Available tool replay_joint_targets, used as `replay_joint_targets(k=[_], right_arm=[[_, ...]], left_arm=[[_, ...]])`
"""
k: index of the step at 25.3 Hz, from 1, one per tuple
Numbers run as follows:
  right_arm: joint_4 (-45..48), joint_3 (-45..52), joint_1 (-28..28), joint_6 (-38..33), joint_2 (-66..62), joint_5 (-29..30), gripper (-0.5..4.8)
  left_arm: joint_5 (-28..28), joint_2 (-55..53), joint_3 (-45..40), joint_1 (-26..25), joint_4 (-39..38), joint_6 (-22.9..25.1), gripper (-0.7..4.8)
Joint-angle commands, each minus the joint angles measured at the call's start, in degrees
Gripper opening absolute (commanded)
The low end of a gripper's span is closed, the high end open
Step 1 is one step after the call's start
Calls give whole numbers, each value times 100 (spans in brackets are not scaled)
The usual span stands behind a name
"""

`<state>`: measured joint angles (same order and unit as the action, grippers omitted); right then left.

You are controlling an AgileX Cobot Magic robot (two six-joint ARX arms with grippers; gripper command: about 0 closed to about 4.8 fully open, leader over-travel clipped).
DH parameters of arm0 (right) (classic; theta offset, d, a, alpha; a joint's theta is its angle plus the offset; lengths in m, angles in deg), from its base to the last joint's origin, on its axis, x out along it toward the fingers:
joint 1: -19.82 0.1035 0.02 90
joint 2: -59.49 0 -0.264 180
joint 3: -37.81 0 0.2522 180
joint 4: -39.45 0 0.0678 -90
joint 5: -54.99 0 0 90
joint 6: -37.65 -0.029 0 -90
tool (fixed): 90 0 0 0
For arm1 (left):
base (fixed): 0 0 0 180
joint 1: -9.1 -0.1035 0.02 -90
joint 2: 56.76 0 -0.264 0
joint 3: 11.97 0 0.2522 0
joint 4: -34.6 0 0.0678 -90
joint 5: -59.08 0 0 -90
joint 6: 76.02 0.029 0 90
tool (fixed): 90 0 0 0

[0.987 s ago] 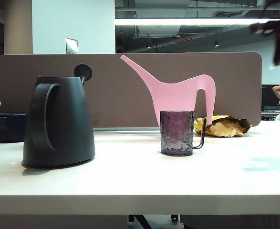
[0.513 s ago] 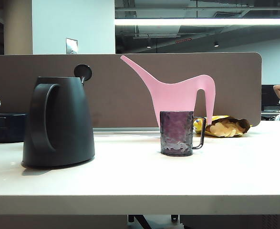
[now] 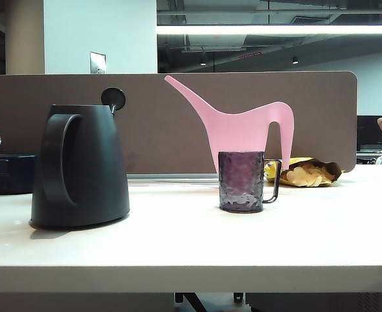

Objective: Pour the water from the cup into the kettle.

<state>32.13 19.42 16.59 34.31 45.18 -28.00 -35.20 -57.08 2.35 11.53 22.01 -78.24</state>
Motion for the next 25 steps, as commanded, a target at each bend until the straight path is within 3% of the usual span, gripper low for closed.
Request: replay_joint_targets(k=[1,11,25], right_arm=[[157,251,2,-7,326,-90,-9],[105,428,2,22,1145,-87,-9],[103,426,2,20,1147,-87,-8]], left_arm=[[22,-4,7,0,227,4,-5],[22,-4,7,0,238,2,-5],[22,-4,7,0,234,4,-5]])
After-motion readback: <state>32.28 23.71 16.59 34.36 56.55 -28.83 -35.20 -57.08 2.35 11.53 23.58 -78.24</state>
